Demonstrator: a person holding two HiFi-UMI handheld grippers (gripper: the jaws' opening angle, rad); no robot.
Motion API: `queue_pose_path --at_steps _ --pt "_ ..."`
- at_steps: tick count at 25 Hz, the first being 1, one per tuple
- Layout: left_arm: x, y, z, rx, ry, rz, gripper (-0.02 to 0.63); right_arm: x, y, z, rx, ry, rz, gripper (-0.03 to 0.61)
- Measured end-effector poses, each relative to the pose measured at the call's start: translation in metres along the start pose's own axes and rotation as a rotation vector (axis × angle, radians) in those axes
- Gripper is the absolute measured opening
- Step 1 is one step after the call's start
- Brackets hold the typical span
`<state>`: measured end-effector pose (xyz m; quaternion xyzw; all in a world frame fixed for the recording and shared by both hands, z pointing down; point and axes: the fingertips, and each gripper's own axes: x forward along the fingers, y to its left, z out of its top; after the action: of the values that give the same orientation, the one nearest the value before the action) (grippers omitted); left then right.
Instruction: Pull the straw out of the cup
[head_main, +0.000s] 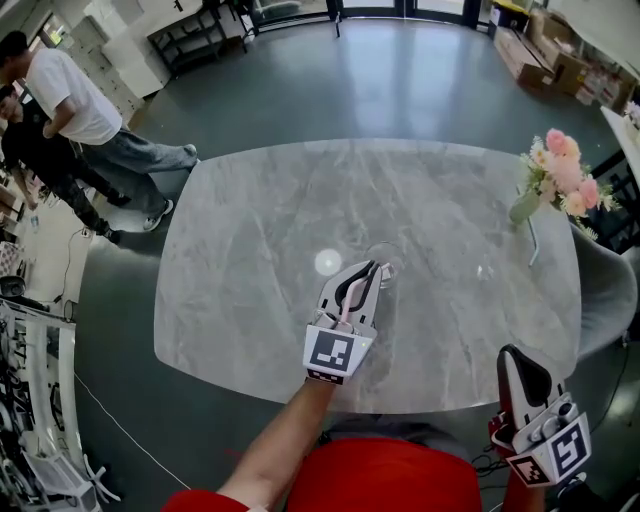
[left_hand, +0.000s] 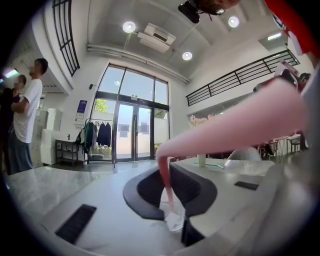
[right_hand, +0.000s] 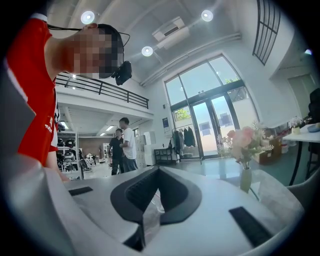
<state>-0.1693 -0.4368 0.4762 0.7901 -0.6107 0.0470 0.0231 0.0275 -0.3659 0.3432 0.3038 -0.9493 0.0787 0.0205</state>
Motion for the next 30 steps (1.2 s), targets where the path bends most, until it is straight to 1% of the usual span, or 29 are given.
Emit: queue_pose_path --at_steps 2,6,14,15,18,19,24,30 --pt "-0.003 0.000 0.011 0.025 -0.029 -0.006 0.028 0.001 0.000 0.001 0.005 -0.009 0.003 0.008" --pt "-0.015 -0.005 0.032 -0.020 -0.026 -0.009 0.028 0.004 0.002 0.002 0.014 -0.025 0.010 0.008" --pt "-0.051 -0.021 0.079 -0.012 -0.045 -0.028 0.028 0.010 0.011 0.007 0.033 -0.076 0.048 0.008" --pt "-0.056 -0.023 0.086 -0.009 -0.058 -0.029 0.028 0.011 0.014 0.008 0.034 -0.084 0.056 0.008" --pt "-0.072 -0.029 0.114 0.016 -0.141 -0.030 0.028 0.013 0.019 0.011 0.034 -0.102 0.078 0.008" --pt "-0.077 -0.031 0.121 0.019 -0.151 -0.029 0.028 0.014 0.021 0.012 0.034 -0.106 0.086 0.008" --pt "-0.106 -0.047 0.142 0.005 -0.106 -0.045 0.028 0.019 0.036 0.018 0.033 -0.132 0.132 0.008" --pt "-0.134 -0.063 0.160 0.008 -0.129 -0.060 0.028 0.023 0.051 0.026 0.015 -0.152 0.184 0.008"
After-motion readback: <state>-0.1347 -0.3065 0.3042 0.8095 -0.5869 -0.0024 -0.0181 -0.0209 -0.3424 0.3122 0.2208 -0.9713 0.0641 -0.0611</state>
